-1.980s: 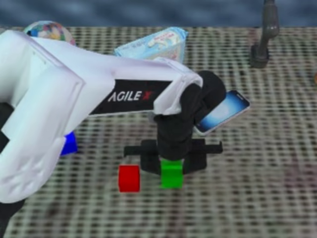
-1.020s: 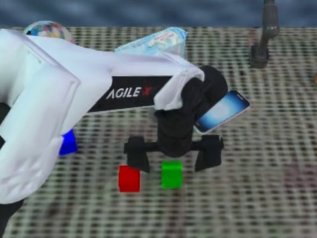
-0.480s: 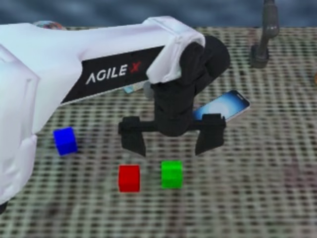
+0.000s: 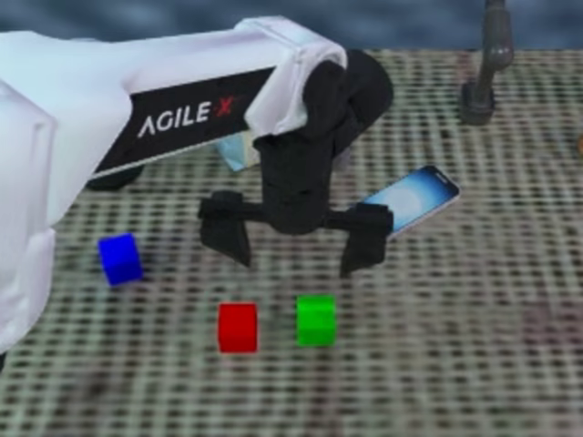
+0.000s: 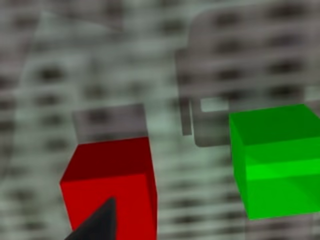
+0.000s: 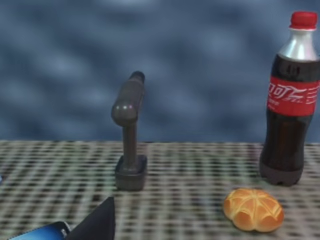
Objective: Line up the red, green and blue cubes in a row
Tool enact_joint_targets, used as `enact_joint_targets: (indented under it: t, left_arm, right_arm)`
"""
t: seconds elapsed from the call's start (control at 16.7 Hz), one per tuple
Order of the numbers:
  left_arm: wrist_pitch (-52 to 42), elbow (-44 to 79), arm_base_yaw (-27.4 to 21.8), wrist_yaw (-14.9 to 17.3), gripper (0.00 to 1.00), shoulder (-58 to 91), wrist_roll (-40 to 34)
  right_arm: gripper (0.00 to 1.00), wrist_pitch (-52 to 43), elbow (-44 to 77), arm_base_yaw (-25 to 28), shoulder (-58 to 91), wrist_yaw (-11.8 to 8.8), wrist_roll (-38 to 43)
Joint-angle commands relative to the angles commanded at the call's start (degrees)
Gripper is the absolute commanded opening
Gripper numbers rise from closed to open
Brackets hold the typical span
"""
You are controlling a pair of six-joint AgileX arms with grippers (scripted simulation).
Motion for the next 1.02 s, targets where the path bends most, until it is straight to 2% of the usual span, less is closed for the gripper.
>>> enact_joint_targets:
  t: [0.3,0.78,1.02]
  left_arm:
    - [0.8,-2.5,7.4,0.2,1.0,-0.3,23.3]
    - [2.9,-9.2,21.6,0.3,1.0,-2.4,71.1]
    - [4.8,-11.8,27.4,0.4,1.0,-4.9,87.3]
  right_arm:
    - [1.0,0.0,0.0,0.0,0.0,0.0,0.0]
    - [1.0,0.0,0.0,0.0,0.0,0.0,0.0]
    - [1.0,0.0,0.0,0.0,0.0,0.0,0.0]
